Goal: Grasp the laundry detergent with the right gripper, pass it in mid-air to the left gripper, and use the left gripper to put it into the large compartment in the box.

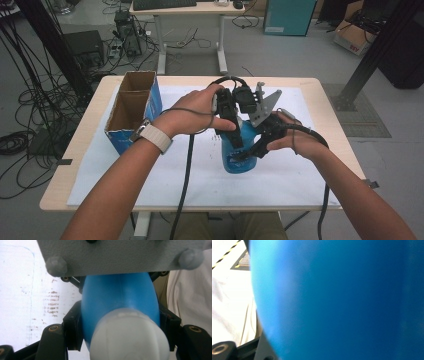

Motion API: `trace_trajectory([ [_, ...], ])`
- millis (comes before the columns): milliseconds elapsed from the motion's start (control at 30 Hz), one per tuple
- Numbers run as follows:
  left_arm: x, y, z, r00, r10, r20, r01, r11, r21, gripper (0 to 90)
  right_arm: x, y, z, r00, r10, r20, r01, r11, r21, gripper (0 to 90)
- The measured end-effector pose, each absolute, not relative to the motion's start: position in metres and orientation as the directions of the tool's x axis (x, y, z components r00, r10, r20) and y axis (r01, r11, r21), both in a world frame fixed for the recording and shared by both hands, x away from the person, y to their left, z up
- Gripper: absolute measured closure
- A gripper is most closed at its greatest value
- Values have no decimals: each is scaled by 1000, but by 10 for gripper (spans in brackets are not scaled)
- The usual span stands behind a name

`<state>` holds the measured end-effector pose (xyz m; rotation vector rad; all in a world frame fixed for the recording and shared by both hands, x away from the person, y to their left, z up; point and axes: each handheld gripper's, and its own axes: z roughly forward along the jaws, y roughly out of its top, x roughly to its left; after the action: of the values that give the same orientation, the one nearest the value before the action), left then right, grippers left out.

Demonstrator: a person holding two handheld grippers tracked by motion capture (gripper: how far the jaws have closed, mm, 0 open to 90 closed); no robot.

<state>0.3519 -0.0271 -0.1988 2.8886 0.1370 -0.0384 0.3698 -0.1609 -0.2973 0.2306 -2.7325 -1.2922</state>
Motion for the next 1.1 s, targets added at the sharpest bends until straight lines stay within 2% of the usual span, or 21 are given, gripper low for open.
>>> trace_trajectory([
  [1100,352,-27,-199,995,92,-41,99,-963,251,372,369,-162,-298,-983,-182,37,-86,626,775,436],
])
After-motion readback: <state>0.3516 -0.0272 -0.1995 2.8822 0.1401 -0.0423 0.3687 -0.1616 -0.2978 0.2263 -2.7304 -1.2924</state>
